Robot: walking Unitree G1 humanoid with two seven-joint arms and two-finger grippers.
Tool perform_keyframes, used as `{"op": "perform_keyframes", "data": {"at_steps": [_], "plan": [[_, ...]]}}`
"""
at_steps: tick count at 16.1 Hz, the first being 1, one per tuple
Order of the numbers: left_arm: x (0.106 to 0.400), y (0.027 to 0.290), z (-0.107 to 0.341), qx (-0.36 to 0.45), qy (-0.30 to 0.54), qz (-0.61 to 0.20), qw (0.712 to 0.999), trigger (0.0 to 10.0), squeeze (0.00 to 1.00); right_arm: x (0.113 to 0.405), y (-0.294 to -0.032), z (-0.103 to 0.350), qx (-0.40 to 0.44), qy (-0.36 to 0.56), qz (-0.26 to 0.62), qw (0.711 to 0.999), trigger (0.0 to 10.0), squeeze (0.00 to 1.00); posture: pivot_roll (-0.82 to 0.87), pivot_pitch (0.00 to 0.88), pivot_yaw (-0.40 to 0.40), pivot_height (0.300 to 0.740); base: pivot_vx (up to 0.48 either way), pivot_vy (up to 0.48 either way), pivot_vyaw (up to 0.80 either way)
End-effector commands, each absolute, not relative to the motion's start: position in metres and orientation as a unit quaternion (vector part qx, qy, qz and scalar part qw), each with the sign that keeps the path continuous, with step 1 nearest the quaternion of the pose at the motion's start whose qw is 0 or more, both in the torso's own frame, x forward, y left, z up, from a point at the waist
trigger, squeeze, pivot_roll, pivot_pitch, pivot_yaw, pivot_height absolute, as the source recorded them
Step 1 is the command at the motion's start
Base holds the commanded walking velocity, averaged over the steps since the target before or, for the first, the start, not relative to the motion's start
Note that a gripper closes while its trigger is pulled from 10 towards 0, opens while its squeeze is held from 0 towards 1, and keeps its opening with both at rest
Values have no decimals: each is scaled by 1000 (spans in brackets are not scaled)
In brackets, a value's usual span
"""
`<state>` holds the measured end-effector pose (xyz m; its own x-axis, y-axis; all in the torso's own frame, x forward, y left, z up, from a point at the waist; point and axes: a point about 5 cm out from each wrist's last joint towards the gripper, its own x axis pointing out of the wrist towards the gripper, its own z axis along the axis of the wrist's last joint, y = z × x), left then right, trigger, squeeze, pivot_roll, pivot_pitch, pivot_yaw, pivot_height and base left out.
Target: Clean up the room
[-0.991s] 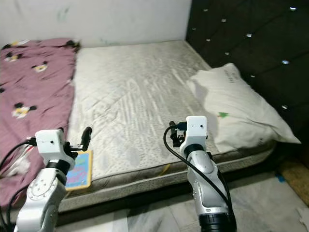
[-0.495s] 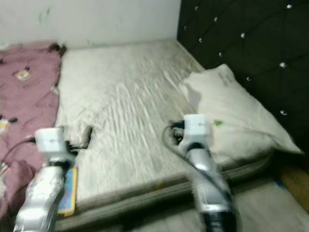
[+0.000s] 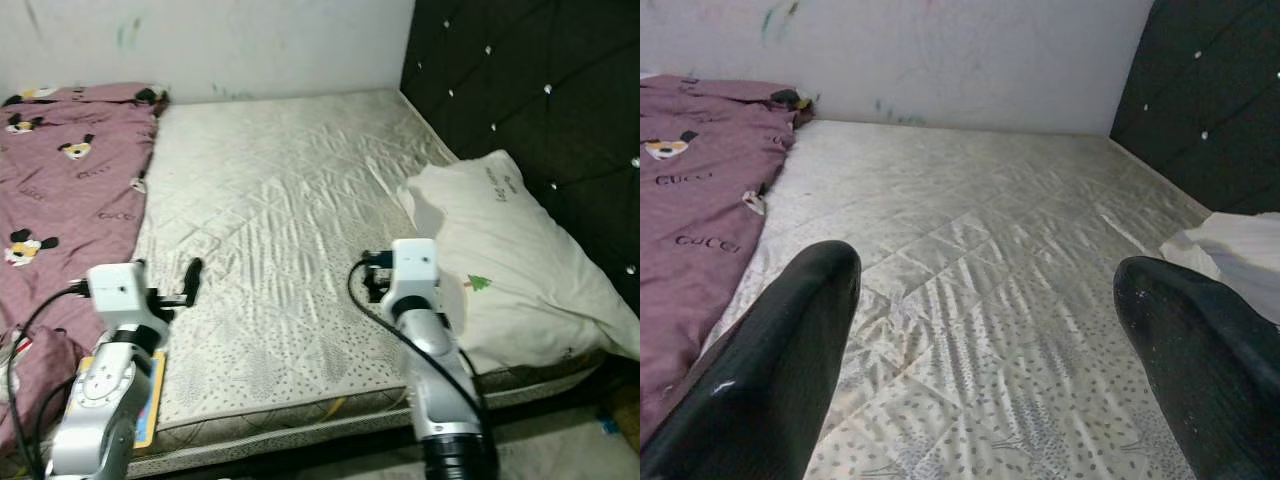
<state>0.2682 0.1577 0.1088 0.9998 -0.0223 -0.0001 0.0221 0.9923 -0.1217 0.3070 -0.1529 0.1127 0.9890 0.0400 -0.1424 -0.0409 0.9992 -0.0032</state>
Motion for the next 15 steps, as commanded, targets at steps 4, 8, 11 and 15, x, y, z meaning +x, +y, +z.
{"op": "perform_keyframes", "data": {"at_steps": [4, 8, 11, 15], "plan": [[268, 164, 109, -67, 6, 1, 998, 10000, 0, 307, -147, 112, -2, 69, 27, 997, 10000, 0, 23, 32, 8, 740, 0, 477, 0], [269, 164, 108, -73, 9, 4, 997, 10000, 0, 306, -147, 111, -11, 70, 26, 997, 10000, 0, 19, 37, 8, 740, 0, 479, 0], [271, 164, 108, -76, 8, 7, 997, 10000, 0, 305, -148, 110, -16, 73, 32, 997, 10000, 0, 15, 38, 6, 740, 0, 477, 0], [272, 165, 108, -78, 10, 15, 997, 10000, 0, 308, -151, 112, -20, 68, 29, 997, 10000, 0, 12, 40, 8, 740, 0, 479, 0]]}}
